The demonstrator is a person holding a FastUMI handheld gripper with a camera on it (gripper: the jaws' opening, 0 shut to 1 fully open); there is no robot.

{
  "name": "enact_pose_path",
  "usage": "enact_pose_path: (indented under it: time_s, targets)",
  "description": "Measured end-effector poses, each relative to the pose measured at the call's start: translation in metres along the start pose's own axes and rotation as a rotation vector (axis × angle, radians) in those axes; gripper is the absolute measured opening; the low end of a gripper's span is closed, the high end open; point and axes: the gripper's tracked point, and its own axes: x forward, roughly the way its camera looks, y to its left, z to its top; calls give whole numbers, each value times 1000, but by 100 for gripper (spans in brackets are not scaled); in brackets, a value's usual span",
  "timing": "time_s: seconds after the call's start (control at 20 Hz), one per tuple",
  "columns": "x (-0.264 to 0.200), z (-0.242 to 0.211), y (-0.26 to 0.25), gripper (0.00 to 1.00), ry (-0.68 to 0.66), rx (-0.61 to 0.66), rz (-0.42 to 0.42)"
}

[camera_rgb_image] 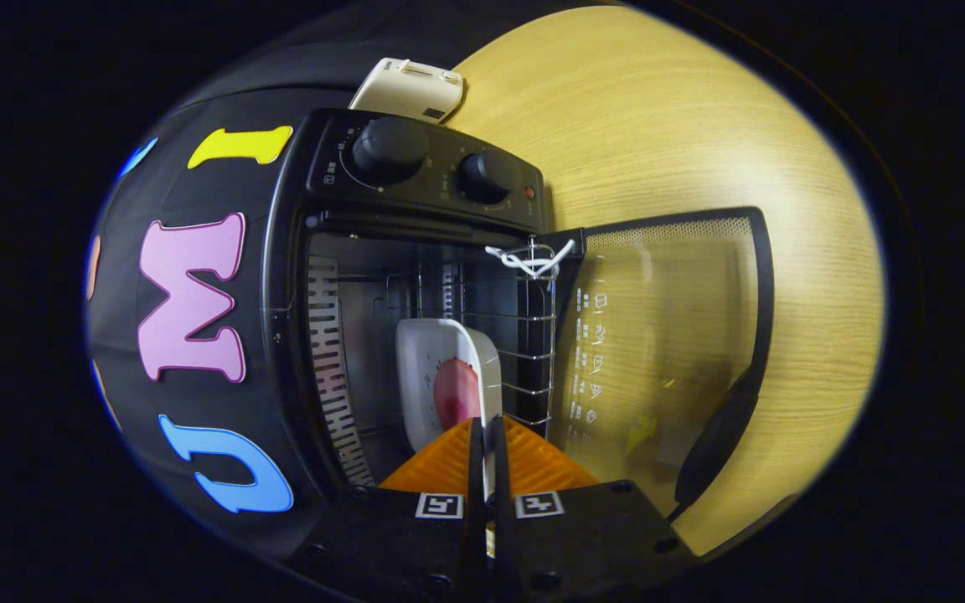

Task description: Open the toaster oven, put the food inside, and close the toaster oven door.

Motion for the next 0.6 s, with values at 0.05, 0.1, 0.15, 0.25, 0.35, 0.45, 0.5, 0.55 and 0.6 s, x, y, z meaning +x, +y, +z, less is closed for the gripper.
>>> enact_pose_path:
  time_s: [0.05, 0.1, 0.15, 0.25, 0.35, 0.45, 0.5, 0.55, 0.6]
  targets:
    - [0, -4, -2, 9, 16, 17, 2]
    - [-5, -6, -1, 13, 22, 27, 9]
    - [-6, -9, -3, 17, 31, 19, 3]
    - [-16, -12, -5, 48, 54, -6, -6]
    - [-29, -16, -5, 81, 73, -40, -5]
    - [-48, -19, -6, 98, 103, -82, -9]
    - [-57, -18, -4, 98, 106, -114, -4]
    - [-69, -16, -2, 98, 111, -164, 7]
    - [-79, -13, 0, 98, 109, -220, 17]
